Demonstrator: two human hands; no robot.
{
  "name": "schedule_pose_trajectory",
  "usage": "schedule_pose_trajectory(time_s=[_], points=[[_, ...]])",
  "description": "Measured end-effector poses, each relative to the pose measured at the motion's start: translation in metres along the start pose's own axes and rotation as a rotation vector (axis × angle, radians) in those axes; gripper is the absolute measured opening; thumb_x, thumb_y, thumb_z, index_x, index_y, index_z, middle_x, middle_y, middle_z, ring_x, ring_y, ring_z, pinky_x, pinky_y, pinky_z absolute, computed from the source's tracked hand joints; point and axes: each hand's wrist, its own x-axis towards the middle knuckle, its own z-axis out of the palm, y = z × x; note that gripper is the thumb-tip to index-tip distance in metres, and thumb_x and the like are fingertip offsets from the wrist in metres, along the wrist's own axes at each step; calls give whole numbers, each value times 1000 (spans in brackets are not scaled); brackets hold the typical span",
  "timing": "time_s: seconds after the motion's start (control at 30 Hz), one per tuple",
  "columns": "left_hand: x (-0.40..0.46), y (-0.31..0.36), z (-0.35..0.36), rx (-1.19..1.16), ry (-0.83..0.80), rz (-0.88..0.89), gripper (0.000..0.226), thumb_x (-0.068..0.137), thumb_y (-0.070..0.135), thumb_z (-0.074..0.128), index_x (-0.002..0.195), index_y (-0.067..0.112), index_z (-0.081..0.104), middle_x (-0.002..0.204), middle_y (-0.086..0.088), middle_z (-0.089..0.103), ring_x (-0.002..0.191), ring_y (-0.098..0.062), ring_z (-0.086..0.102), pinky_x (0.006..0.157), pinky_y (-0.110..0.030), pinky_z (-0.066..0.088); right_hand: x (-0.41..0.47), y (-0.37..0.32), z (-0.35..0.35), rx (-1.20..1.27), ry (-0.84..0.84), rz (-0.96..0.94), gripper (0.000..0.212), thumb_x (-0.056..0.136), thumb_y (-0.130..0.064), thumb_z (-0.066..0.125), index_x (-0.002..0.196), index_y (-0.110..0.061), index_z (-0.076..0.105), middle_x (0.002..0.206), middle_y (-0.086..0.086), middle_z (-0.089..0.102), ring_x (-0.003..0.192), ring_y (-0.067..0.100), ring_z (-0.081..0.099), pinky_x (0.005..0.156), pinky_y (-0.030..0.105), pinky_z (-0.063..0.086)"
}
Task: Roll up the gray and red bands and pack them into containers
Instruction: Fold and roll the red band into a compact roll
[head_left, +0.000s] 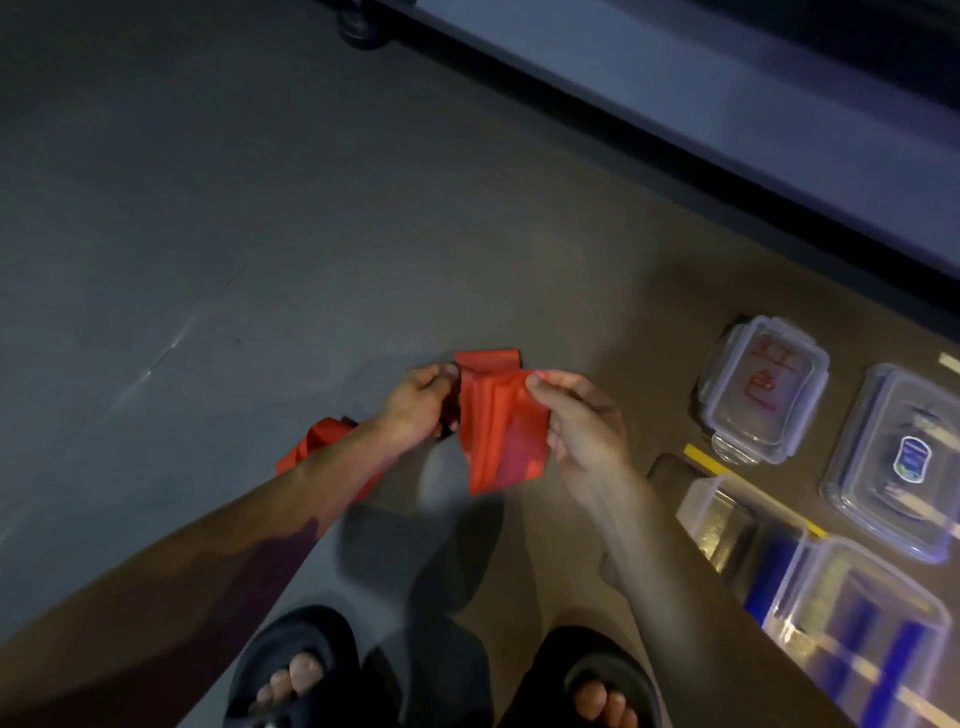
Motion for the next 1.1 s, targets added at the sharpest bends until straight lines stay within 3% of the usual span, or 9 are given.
schedule_pose_trajectory(time_s=[0.1, 0.3, 0.4, 0.5, 0.63, 0.77, 0.87, 1.0, 1.1], points=[[3, 4, -6, 44, 91, -73, 41, 111, 39, 36, 81, 21, 58, 57, -2, 61, 47, -20, 59, 41, -24, 41, 30, -2, 17, -148, 86, -18, 16, 81, -7, 83, 77, -17, 72, 84, 11, 73, 77, 20, 67, 58, 24, 52], [-3, 8, -8, 454, 60, -15, 56, 84, 87, 36, 102, 37, 58, 101, 5, 70, 92, -23, 70, 87, -39, 54, 57, 2, 34, -290, 166, -90, 21, 80, -7, 85, 72, -18, 68, 74, 6, 70, 73, 20, 65, 73, 39, 56], [-3, 12, -4, 536, 85, 25, 50, 90, 69, 58, 118, 28, 59, 108, 8, 69, 97, -15, 66, 82, -29, 48, 64, 6, 35, -317, 174, -93, 22, 80, -5, 84, 72, -18, 68, 72, 5, 70, 75, 21, 66, 79, 45, 59], [4, 10, -2, 643, 157, 68, 40, 92, 46, 70, 119, 19, 60, 108, 2, 72, 103, -21, 67, 78, -26, 44, 64, 10, 33, -374, 185, -129, 24, 80, -5, 84, 70, -19, 68, 70, 2, 69, 72, 19, 65, 79, 43, 58], [12, 8, 3, 667, 225, 62, 36, 90, 45, 71, 114, 20, 61, 102, -3, 74, 102, -30, 69, 81, -38, 54, 65, 9, 32, -524, 157, -180, 26, 78, -11, 86, 65, -21, 65, 68, -3, 70, 68, 15, 66, 78, 38, 57], [14, 9, 11, 779, 277, 2, 39, 90, 53, 66, 111, 21, 56, 107, -8, 72, 106, -36, 67, 80, -40, 52, 56, 8, 32, -750, 194, -200, 17, 62, -50, 79, 72, -41, 69, 81, -11, 73, 92, 21, 73, 91, 48, 57], [16, 8, 13, 811, 278, -45, 42, 89, 55, 66, 110, 22, 52, 108, -9, 70, 105, -36, 66, 79, -39, 49, 37, 6, 30, -948, 269, -348, 18, 77, -39, 82, 74, -33, 66, 105, -8, 65, 106, 24, 61, 95, 42, 51], [9, 4, -2, 571, 214, 42, 58, 84, 48, 78, 125, 20, 47, 105, 2, 61, 98, -23, 63, 80, -33, 47, 23, 12, 16, -906, 106, -679, 12, 78, -29, 79, 82, -33, 69, 103, -9, 63, 105, 25, 57, 93, 44, 46], [2, 13, -29, 550, 44, 290, 93, 75, 38, 90, 150, 25, 37, 128, -1, 51, 109, -17, 55, 102, -35, 47, 16, 15, 5, -835, 19, -738, 9, 78, -34, 75, 84, -31, 69, 106, -16, 70, 111, 18, 59, 97, 42, 48]])
